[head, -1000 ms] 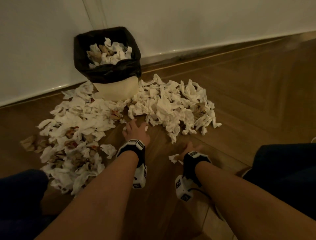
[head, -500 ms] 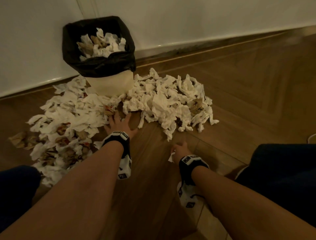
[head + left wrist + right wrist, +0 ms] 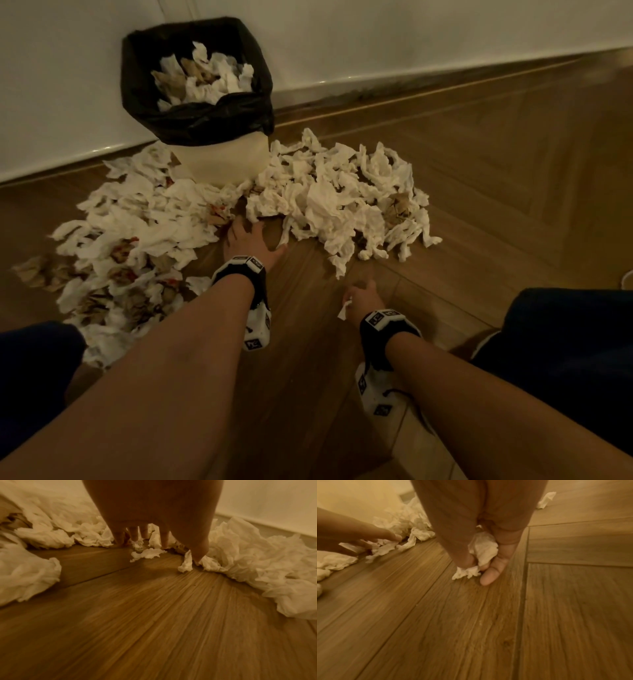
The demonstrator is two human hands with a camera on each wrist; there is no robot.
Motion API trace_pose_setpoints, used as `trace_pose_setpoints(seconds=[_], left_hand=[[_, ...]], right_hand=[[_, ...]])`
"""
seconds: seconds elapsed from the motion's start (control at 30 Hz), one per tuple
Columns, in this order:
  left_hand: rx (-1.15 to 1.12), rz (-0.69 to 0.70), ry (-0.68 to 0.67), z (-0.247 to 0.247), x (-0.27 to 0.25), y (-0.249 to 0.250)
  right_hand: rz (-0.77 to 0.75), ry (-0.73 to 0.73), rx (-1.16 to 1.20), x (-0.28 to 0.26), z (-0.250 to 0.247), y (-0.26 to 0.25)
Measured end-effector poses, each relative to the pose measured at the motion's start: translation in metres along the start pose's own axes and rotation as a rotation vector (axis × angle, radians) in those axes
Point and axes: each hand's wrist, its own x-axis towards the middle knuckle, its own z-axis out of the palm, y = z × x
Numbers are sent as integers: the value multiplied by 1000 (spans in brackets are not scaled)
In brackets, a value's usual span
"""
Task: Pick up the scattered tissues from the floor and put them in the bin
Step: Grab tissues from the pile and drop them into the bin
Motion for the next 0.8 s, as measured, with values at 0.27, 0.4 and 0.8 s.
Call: trace_pose_setpoints(seconds=[0.27, 0.4, 0.8], left_hand=[[-2, 42, -4, 7, -4, 12], [-79, 61, 96, 18, -11, 22], [-168, -6, -52, 15, 9, 33]], right_hand=[[1, 28, 11, 0, 2, -1], [7, 40, 9, -1, 2, -2], [5, -31, 3, -6, -6, -5]])
